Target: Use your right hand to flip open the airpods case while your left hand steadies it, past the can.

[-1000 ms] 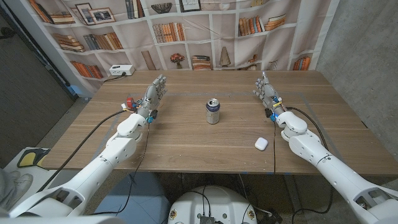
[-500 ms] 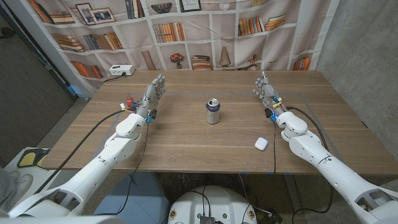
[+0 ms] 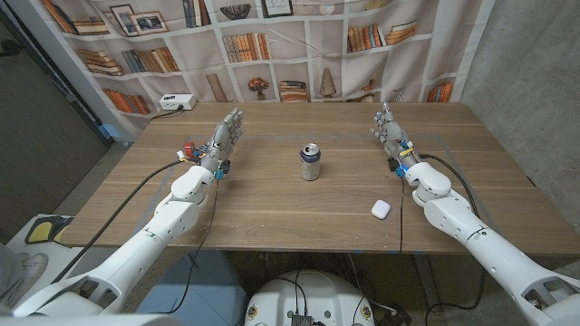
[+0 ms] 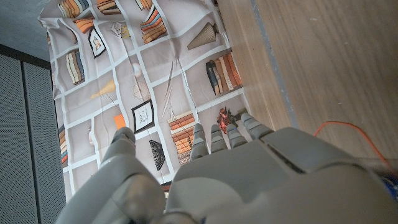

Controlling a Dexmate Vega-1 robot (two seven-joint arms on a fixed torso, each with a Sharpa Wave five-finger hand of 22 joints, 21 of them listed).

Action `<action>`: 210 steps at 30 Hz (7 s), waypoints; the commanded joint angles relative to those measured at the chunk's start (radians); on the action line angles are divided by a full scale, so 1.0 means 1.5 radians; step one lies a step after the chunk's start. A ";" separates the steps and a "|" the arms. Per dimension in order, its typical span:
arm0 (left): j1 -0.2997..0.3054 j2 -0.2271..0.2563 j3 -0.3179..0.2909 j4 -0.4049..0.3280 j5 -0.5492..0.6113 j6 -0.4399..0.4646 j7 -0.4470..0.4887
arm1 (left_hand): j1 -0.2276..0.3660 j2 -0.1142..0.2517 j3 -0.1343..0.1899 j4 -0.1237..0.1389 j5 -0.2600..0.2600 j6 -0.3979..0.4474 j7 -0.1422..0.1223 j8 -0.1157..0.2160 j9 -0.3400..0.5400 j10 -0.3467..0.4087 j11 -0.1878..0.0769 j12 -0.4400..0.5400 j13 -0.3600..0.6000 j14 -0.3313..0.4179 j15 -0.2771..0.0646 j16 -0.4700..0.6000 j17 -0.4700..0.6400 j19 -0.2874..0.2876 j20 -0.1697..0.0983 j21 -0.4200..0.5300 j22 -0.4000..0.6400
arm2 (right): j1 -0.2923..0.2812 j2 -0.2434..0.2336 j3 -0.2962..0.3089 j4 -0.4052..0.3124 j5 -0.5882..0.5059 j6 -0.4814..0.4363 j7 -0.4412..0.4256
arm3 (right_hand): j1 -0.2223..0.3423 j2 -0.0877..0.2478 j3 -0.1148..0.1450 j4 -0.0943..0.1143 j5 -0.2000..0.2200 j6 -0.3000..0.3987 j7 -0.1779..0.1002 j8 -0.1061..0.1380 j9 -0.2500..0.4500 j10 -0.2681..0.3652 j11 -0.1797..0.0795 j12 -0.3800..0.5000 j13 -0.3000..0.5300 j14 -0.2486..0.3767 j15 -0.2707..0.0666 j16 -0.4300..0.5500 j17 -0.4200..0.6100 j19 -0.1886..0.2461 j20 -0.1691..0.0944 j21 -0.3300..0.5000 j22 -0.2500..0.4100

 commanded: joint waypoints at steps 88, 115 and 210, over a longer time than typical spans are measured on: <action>0.046 0.007 -0.026 -0.039 -0.022 -0.042 -0.009 | 0.021 0.017 -0.002 -0.003 0.003 -0.063 0.008 -0.006 0.000 0.012 -0.007 0.002 0.002 -0.006 -0.020 0.002 0.000 0.006 -0.031 0.004 0.002 | -0.180 -0.186 0.062 -0.282 -0.178 -0.110 -0.135 | 0.075 0.003 0.033 -0.051 -0.004 -0.023 0.026 0.009 0.002 -0.021 0.016 0.006 -0.003 -0.044 0.019 0.008 -0.002 -0.010 -0.016 0.003 0.002; 0.053 -0.002 -0.016 -0.058 -0.010 -0.037 0.012 | 0.022 0.018 -0.003 -0.003 0.004 -0.060 0.009 -0.004 0.000 0.013 -0.005 0.002 0.002 -0.006 -0.019 0.002 0.000 0.005 -0.028 0.004 0.002 | -0.237 -0.222 0.094 -0.313 -0.200 -0.115 -0.136 | 0.095 0.004 0.042 -0.063 -0.006 -0.021 0.025 0.010 0.002 -0.021 0.013 0.006 -0.003 -0.045 0.019 0.008 -0.002 -0.009 -0.015 0.005 0.002; 0.019 -0.018 -0.004 0.019 -0.004 -0.053 -0.010 | 0.031 0.027 -0.006 -0.003 0.003 -0.034 0.011 -0.003 0.000 0.040 -0.005 0.008 0.002 0.016 -0.021 0.004 0.000 0.022 -0.030 0.006 0.002 | -0.421 -0.293 0.191 -0.454 -0.383 -0.235 -0.196 | 0.112 0.003 0.058 -0.078 -0.008 -0.015 0.029 0.011 0.004 0.031 0.006 0.021 0.007 -0.030 0.014 0.012 -0.001 0.005 -0.014 0.003 0.002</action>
